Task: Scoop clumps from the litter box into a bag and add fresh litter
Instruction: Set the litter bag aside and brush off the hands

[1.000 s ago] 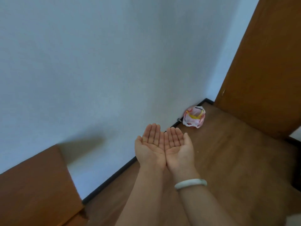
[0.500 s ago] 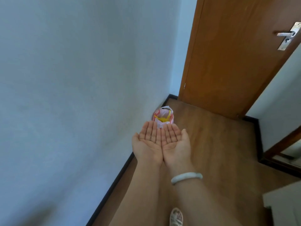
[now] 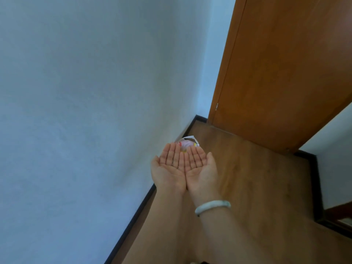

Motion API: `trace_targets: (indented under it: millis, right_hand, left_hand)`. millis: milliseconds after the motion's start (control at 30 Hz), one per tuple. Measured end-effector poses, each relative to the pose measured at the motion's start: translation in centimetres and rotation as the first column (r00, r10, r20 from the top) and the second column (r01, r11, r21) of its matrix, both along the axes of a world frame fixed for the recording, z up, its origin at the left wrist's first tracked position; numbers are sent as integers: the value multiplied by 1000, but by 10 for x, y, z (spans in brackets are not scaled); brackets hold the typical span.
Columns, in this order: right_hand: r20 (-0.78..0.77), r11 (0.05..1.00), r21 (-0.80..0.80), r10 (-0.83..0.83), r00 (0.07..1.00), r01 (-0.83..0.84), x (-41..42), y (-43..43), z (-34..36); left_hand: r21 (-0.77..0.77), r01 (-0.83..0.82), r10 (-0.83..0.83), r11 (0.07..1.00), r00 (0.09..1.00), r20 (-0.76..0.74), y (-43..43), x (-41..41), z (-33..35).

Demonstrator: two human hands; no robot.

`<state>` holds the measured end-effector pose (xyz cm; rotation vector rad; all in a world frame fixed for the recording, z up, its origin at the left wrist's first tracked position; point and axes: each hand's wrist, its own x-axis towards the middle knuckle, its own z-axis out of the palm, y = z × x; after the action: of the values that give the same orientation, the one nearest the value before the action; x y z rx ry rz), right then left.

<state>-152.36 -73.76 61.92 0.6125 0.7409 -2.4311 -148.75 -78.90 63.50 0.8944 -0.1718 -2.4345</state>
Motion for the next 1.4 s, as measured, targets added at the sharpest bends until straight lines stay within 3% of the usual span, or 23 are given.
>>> trace_targets:
  millis: [500, 733, 867, 1100, 1400]
  right_hand:
    - [35, 994, -1, -105, 994, 105, -256, -123, -37]
    - [87, 988, -28, -146, 985, 149, -339, -160, -89]
    - [107, 989, -40, -141, 984, 146, -380, -172, -159]
    - [220, 985, -71, -141, 965, 160, -445, -186, -338]
    - [323, 987, 77, -158, 933, 140, -478, -190, -542]
  left_hand:
    - [-44, 156, -154, 987, 987, 39, -132, -269, -46]
    - [-7, 202, -200, 979, 975, 93, -172, -355, -98]
    - [37, 199, -201, 979, 973, 109, -187, -398, -165]
    - [84, 189, -203, 978, 959, 196, -204, -460, -345]
    - [137, 157, -190, 978, 943, 274, -200, -491, -553]
